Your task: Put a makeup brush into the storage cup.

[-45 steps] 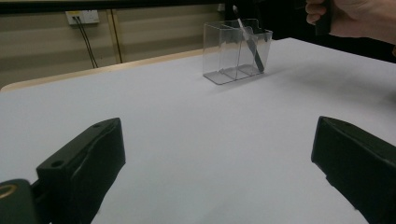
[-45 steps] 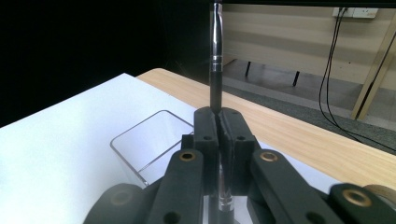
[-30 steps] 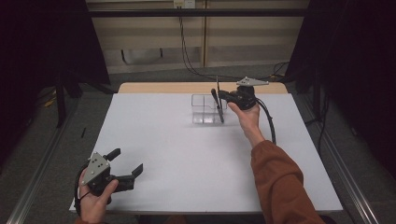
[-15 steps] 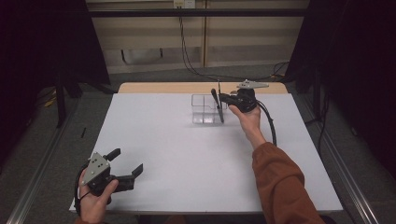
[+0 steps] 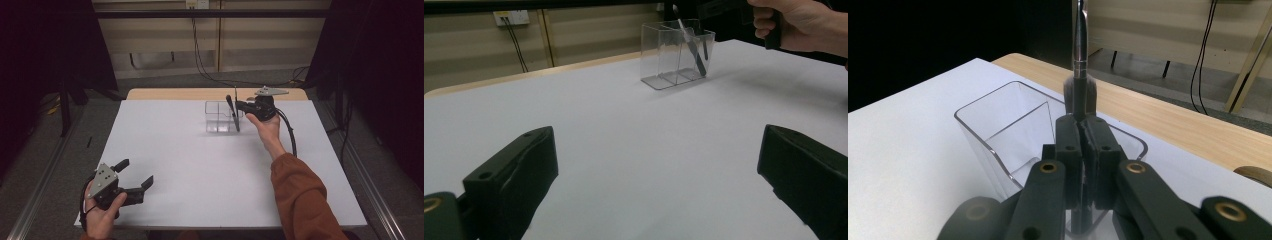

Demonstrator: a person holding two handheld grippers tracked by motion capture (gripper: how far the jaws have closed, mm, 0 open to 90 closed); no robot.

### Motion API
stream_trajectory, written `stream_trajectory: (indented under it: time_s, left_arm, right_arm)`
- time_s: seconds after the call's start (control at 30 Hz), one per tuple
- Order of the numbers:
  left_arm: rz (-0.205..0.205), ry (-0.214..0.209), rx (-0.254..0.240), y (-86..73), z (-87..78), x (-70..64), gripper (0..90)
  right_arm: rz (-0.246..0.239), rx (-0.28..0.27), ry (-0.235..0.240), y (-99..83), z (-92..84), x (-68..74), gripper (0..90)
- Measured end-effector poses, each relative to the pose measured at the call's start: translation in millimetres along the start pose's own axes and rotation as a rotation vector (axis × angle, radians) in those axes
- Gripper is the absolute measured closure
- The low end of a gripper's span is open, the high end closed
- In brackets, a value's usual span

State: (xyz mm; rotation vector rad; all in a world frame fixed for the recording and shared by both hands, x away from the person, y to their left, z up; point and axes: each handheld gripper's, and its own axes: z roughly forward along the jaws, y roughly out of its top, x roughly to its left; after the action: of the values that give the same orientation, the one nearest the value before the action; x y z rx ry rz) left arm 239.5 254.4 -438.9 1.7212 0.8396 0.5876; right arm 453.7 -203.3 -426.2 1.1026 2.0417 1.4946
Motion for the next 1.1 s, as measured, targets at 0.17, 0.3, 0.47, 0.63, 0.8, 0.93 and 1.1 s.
stream_trajectory:
  time_s: [0.17, 0.3, 0.47, 0.63, 0.8, 0.93, 1.1]
  left_arm:
    - [0.000, 0.000, 0.000, 0.0, 0.0, 0.0, 2.8]
    - [0.001, 0.000, 0.000, 0.0, -0.1, 0.1, 2.8]
    - [0.000, 0.000, 0.000, 0.0, -0.1, 0.1, 2.8]
    - [0.001, 0.000, -0.001, 0.1, 0.1, 0.1, 2.9]
    - [-0.002, -0.001, 0.001, 0.4, 1.3, 0.3, 2.8]
    - [-0.007, 0.003, 0.001, 0.4, 2.5, 0.6, 2.8]
    - [-0.013, 0.011, 0.007, 0.6, 3.7, 1.7, 2.9]
  right_arm:
    - [0.008, 0.001, 0.002, -0.7, -0.2, -0.3, 83.7]
    - [0.010, 0.002, 0.000, -1.8, -0.5, -0.4, 80.6]
    - [0.010, -0.002, 0.000, -1.2, -1.9, -0.2, 75.1]
    - [0.008, -0.008, 0.009, -0.1, -4.3, 0.4, 65.2]
    - [-0.001, -0.011, 0.025, 0.6, -5.8, 1.4, 56.1]
    - [-0.014, -0.011, 0.020, 1.0, -7.3, 3.0, 45.7]
    - [-0.018, -0.027, 0.014, -0.4, -10.1, 4.3, 31.1]
